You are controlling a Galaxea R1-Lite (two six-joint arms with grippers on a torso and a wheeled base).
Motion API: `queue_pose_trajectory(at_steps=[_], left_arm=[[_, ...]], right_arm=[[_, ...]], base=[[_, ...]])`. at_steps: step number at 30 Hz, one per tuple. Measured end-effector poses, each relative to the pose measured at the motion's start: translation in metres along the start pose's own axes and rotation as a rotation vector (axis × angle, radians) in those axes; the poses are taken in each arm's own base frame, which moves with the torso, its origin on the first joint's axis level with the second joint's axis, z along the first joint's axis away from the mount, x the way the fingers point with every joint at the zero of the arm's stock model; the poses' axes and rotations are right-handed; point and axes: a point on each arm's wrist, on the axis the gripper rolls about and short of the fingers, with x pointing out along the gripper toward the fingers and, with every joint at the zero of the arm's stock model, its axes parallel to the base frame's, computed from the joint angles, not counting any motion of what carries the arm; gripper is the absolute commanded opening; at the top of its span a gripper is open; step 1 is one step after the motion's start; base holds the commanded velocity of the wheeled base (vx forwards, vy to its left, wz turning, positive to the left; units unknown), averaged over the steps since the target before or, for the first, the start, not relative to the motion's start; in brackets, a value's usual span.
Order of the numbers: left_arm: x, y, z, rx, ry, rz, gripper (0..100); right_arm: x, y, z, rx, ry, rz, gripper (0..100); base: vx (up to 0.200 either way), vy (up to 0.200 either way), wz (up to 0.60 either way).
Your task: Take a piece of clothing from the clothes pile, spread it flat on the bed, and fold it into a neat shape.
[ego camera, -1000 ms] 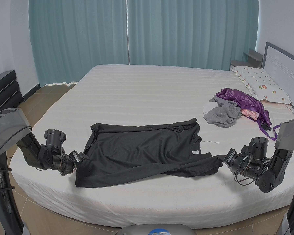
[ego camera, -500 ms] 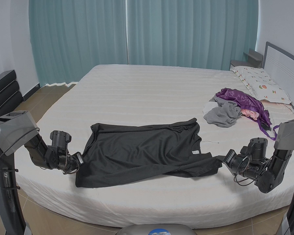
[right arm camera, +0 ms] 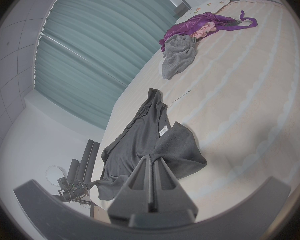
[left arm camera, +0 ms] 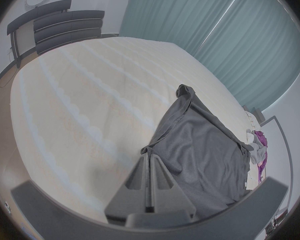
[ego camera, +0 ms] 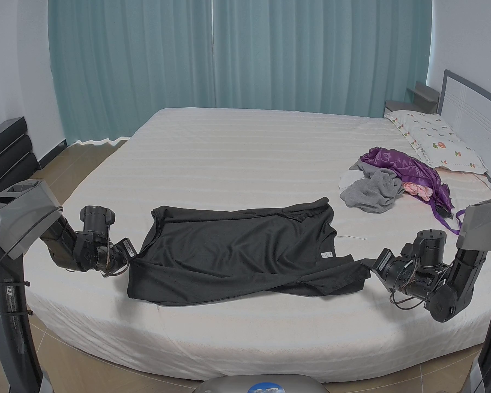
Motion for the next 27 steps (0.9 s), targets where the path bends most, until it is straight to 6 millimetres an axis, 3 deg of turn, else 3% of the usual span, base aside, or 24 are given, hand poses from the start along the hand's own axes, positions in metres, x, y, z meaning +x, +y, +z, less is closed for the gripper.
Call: queue_pose_trajectory(at_steps=[24, 25, 27], left_arm=[[0.018, -0.009, 0.013, -0.052, -0.038, -0.031, 0], [0.018, -0.009, 0.013, -0.052, -0.036, -0.031, 100], [0.020, -0.009, 0.012, -0.051, -0.033, -0.030, 100]], right_arm=[[0.005, -0.003, -0.001, 0.003, 0.001, -0.006, 0], [0.005, -0.004, -0.001, 0.003, 0.002, -0.007, 0], [0.005, -0.004, -0.001, 0.003, 0.003, -0.009, 0]], base=[[0.000, 0.000, 0.00], [0.000, 0.000, 0.00], [0.000, 0.000, 0.00]])
